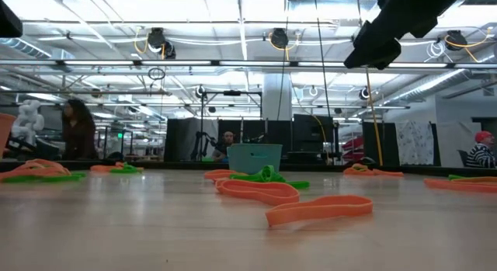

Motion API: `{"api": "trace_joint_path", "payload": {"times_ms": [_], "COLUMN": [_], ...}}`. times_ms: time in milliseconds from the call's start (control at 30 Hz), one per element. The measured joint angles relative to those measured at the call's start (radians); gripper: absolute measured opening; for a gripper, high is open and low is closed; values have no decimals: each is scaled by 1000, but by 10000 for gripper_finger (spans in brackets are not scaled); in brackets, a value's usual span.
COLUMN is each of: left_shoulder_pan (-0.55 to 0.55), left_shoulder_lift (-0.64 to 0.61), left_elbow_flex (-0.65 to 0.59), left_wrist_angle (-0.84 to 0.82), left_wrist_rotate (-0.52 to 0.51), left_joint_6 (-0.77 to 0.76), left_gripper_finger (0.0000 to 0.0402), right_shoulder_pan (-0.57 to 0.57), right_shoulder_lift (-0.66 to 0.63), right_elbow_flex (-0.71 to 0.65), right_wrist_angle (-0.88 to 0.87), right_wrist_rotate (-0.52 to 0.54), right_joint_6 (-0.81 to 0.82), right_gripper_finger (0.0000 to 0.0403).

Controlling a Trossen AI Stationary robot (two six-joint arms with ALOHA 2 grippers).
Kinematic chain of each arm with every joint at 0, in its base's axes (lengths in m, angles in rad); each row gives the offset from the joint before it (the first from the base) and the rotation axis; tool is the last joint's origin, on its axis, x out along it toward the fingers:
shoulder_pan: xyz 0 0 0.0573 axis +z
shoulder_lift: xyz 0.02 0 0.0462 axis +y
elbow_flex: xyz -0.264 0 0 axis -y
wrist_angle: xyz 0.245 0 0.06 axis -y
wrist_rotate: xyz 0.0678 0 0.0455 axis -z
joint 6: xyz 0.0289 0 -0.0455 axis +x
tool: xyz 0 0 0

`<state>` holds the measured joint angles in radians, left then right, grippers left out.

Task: Sort rubber bands into baskets
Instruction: Put the orange rubber band into the orange bin

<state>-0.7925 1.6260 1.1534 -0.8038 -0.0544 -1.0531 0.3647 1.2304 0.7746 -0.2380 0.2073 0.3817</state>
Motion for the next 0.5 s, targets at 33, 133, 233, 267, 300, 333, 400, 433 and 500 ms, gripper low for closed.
{"api": "trace_joint_path", "payload": {"times_ms": [33,133,233,267,300,333,400,433,500], "left_shoulder_pan": [0,0,0,0,0,1,6,10,24], "left_shoulder_lift": [0,0,0,0,0,0,0,-1,-10], "left_elbow_flex": [0,0,0,0,0,0,0,0,1], "left_wrist_angle": [-6,-56,-120,-131,-138,-144,-153,-152,-149], "left_wrist_rotate": [0,0,2,7,11,12,25,30,13], "left_joint_6": [-13,-43,-76,-83,-85,-83,-45,-14,25], "left_gripper_finger": [34,60,87,96,104,111,123,127,131], "right_shoulder_pan": [0,0,0,0,0,0,0,-1,-1], "right_shoulder_lift": [0,0,0,0,0,0,0,0,0], "right_elbow_flex": [0,0,0,0,0,0,0,0,0], "right_wrist_angle": [5,10,12,12,12,12,12,12,12], "right_wrist_rotate": [0,0,0,0,0,0,0,0,0], "right_joint_6": [0,-1,-1,-2,-4,-5,-8,-8,-11], "right_gripper_finger": [194,194,194,194,194,194,194,194,194]}}
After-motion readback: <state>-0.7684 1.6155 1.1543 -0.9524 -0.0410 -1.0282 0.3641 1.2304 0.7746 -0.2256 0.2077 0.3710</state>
